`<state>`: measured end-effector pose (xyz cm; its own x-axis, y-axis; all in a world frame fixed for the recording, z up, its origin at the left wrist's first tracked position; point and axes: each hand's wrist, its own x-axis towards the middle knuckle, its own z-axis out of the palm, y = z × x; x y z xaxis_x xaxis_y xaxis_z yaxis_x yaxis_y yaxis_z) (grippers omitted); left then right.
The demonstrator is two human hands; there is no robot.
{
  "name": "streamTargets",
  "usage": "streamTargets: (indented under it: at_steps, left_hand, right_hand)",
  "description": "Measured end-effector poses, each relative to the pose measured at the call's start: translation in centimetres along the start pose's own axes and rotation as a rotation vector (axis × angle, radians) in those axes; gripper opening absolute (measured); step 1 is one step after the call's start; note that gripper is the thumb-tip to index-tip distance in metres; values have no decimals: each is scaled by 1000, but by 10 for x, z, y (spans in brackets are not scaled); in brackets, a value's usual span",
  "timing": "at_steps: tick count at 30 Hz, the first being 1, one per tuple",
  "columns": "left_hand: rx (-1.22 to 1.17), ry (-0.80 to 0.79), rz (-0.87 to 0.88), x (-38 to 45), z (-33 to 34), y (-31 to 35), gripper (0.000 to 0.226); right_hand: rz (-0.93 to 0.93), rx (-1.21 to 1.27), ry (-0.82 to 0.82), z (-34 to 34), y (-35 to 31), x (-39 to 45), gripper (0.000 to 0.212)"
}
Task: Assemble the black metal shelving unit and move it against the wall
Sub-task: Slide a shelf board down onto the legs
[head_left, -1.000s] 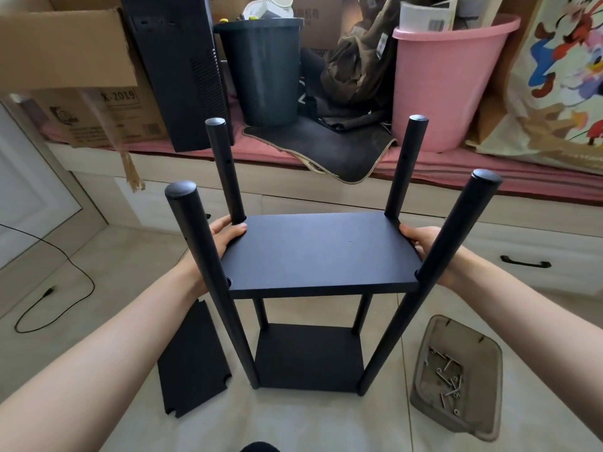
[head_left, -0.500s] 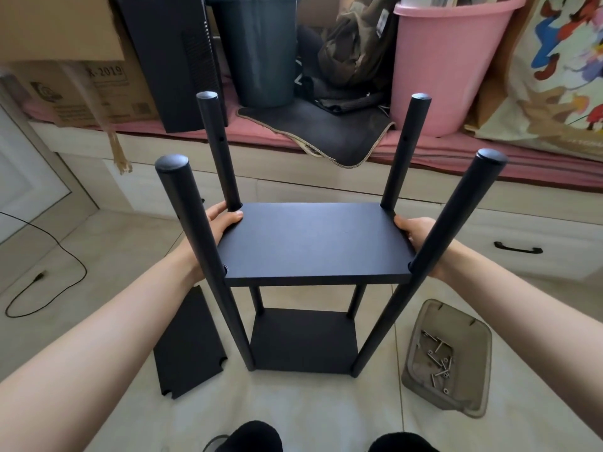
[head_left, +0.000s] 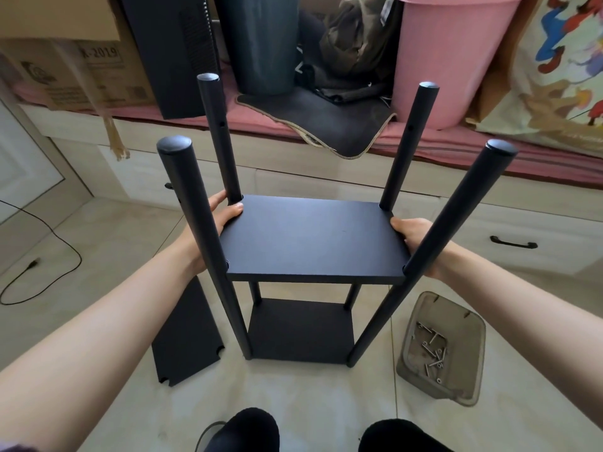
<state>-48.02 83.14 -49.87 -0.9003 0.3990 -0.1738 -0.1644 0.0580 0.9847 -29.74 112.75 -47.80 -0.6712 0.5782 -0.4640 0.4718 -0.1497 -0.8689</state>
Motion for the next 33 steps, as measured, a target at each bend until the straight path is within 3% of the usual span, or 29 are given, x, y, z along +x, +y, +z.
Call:
streamTargets:
  at_steps: [33]
  left_hand:
    - [91,15,-42,1,3,-38,44]
  right_hand:
    - [25,39,2,6,53,32,31]
